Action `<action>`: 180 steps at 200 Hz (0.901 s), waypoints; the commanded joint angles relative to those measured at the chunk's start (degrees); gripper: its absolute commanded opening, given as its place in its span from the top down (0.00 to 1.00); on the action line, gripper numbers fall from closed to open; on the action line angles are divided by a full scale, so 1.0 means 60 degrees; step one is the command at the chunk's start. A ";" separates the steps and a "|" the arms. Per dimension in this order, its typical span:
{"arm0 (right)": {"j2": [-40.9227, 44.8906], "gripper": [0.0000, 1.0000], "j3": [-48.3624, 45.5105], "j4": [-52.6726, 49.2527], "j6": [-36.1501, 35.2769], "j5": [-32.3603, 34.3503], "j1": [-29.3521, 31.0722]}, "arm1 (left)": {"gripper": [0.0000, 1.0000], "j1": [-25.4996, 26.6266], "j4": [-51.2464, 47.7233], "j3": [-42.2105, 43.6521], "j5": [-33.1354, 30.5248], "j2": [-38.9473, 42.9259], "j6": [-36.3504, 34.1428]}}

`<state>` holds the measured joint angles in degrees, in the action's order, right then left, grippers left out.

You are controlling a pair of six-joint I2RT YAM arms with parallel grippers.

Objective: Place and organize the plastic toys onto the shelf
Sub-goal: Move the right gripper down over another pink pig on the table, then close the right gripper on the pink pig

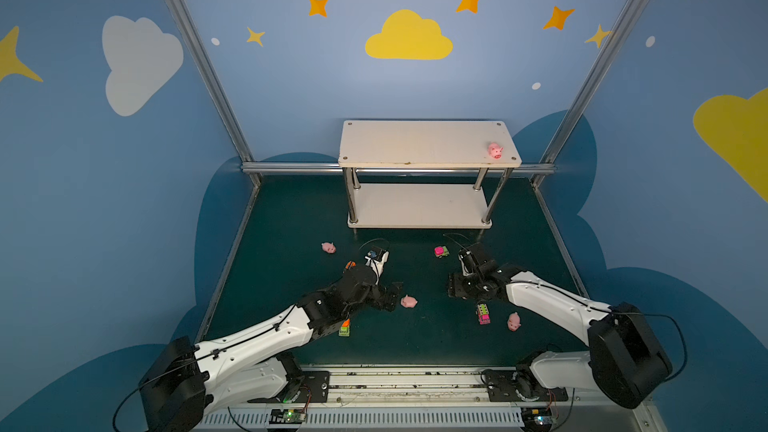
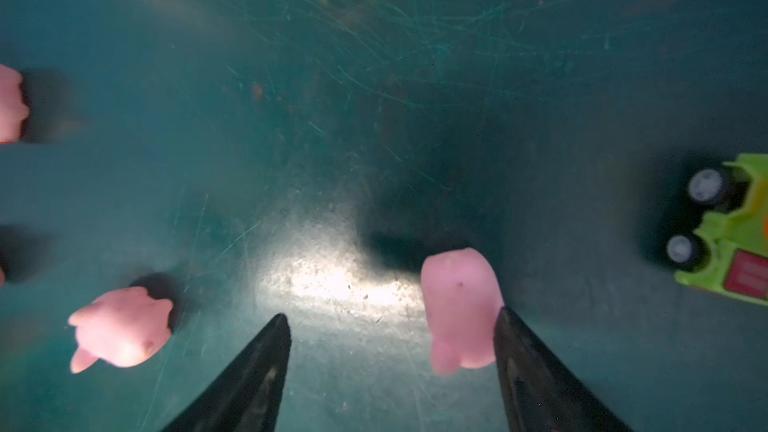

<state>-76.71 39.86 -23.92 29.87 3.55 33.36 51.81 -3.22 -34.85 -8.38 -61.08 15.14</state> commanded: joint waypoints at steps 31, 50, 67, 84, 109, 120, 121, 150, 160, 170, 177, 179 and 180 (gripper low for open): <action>-0.0121 0.24 -0.0118 0.0105 0.0121 0.0243 0.0006 | 0.00 0.0022 0.0009 0.0081 -0.0185 -0.0045 -0.0190; -0.0099 0.24 0.0041 -0.0012 0.0007 0.0294 0.0009 | 0.00 0.0022 0.0003 0.0092 -0.0198 -0.0047 -0.0211; 0.0006 0.24 0.0225 -0.0163 -0.0112 0.0316 0.0021 | 0.00 0.0022 -0.0026 0.0055 -0.0185 -0.0032 -0.0226; 0.0228 0.24 0.0382 -0.0354 -0.0222 0.0358 0.0028 | 0.00 0.0022 -0.0062 0.0052 -0.0200 0.0017 -0.0264; 0.0578 0.23 0.0527 -0.0608 -0.0360 0.0540 0.0015 | 0.00 0.0023 -0.0122 0.0065 -0.0213 0.0129 -0.0281; 0.0707 0.23 0.0535 -0.0682 -0.0396 0.0592 0.0013 | 0.00 0.0022 -0.0137 0.0080 -0.0214 0.0174 -0.0274; 0.0718 0.23 0.0535 -0.0684 -0.0395 0.0593 0.0009 | 0.00 0.0022 -0.0137 0.0081 -0.0214 0.0174 -0.0278; 0.0638 0.23 0.0426 -0.0735 -0.0286 0.0708 -0.0009 | 0.00 0.0022 -0.0123 0.0110 -0.0172 0.0234 -0.0243; 0.0522 0.24 0.0343 -0.0688 -0.0182 0.0694 -0.0009 | 0.00 0.0021 -0.0136 0.0110 -0.0156 0.0247 -0.0237; 0.0438 0.24 0.0200 -0.0490 -0.0096 0.0626 -0.0009 | 0.00 0.0024 -0.0151 0.0123 -0.0152 0.0271 -0.0225; 0.0399 0.25 0.0071 -0.0302 -0.0021 0.0597 0.0013 | 0.00 0.0021 -0.0162 0.0125 -0.0141 0.0280 -0.0234; 0.0397 0.25 0.0020 -0.0235 0.0004 0.0603 0.0007 | 0.00 0.0025 -0.0158 0.0125 -0.0141 0.0286 -0.0237; 0.0395 0.25 -0.0001 -0.0197 0.0011 0.0606 0.0007 | 0.00 0.0024 -0.0162 0.0125 -0.0141 0.0296 -0.0237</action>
<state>-73.45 41.52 -26.37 28.51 6.57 33.36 51.81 -3.68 -34.85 -8.69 -60.31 14.13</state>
